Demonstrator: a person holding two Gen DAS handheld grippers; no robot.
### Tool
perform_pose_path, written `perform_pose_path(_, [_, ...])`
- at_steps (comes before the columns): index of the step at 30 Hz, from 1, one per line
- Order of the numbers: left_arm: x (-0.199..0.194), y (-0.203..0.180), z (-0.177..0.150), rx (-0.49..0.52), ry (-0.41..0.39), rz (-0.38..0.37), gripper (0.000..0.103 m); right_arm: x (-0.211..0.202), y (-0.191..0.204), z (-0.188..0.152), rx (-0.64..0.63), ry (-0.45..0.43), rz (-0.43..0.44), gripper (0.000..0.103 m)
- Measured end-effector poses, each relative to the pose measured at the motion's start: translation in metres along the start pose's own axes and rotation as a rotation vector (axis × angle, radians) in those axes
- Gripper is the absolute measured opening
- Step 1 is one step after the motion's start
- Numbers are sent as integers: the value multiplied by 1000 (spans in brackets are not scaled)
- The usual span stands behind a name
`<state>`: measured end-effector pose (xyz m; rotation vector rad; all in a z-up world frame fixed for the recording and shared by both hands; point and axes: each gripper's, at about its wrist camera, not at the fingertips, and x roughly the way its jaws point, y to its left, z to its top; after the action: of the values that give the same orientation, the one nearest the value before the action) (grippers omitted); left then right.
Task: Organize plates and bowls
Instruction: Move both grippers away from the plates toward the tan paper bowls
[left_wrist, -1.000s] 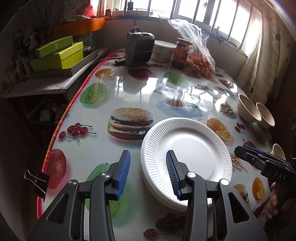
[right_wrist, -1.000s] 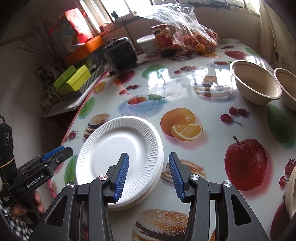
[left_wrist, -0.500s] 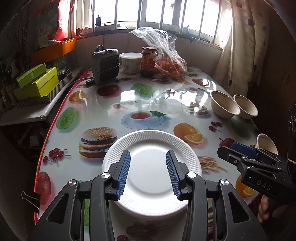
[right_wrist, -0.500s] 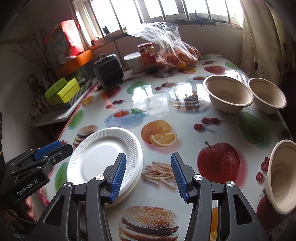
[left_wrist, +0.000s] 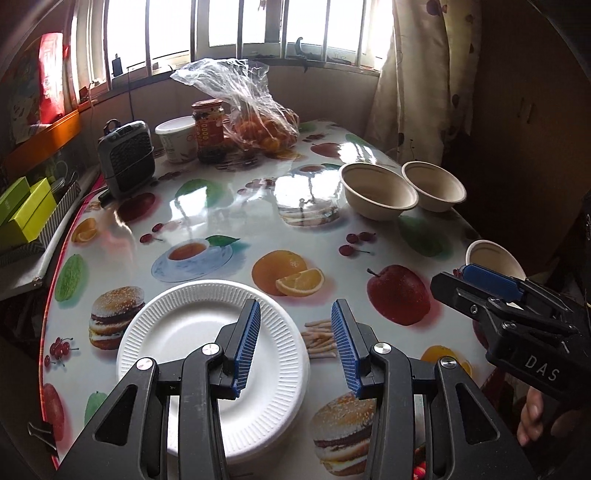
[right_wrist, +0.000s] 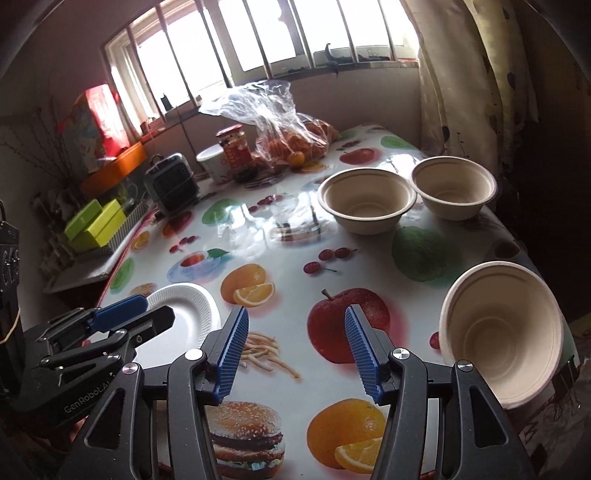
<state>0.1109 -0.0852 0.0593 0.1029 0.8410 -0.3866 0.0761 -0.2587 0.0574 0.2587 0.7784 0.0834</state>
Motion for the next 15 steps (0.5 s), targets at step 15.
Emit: perform_pose_path(15, [26, -70, 23, 96, 16, -75, 42, -29, -68, 10, 71, -61, -114, 56])
